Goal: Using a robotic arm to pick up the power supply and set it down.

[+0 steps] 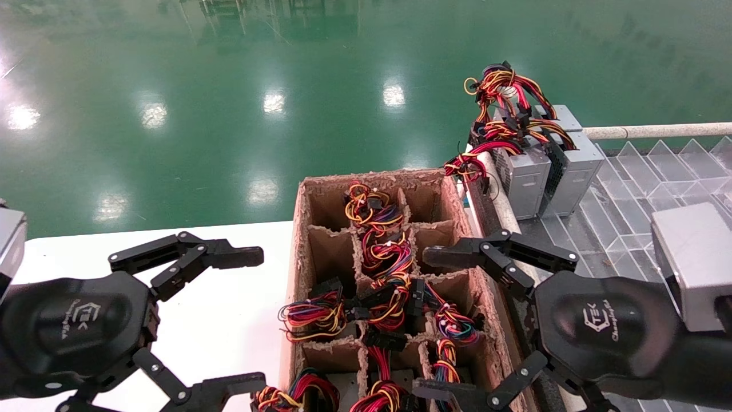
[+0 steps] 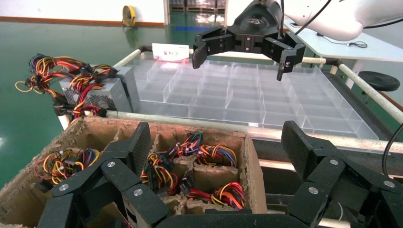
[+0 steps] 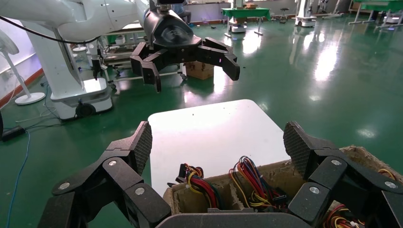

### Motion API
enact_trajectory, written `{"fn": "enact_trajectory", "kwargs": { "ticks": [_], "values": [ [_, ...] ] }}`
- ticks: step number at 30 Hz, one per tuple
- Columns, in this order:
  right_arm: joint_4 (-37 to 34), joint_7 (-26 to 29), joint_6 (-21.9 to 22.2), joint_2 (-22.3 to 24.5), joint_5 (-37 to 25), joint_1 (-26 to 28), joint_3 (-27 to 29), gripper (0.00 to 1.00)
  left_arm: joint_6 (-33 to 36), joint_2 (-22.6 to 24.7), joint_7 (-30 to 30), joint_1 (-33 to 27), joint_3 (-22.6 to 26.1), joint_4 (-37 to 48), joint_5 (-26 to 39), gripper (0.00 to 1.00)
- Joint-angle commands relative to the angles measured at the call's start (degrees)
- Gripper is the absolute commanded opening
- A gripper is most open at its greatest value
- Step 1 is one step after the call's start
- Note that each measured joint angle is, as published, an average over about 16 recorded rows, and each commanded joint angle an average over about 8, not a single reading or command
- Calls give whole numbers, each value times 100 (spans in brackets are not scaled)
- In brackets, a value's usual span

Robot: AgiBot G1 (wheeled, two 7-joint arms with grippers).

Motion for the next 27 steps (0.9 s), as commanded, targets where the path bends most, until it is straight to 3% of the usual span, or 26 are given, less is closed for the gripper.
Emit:
{"fn": "enact_trajectory", "kwargs": {
  "ticks": [1, 17, 25, 27],
  "values": [
    [0, 0, 0, 0, 0, 0, 0, 100, 0, 0, 0, 0, 0, 0, 0, 100],
    [0, 0, 0, 0, 0, 0, 0, 100, 0, 0, 0, 0, 0, 0, 0, 97],
    [1, 0, -1, 0, 1, -1, 0, 100, 0, 0, 0, 0, 0, 0, 0, 0],
    [0, 2, -1, 0, 1, -2, -1, 100, 0, 0, 0, 0, 0, 0, 0, 0]
  ]
}}
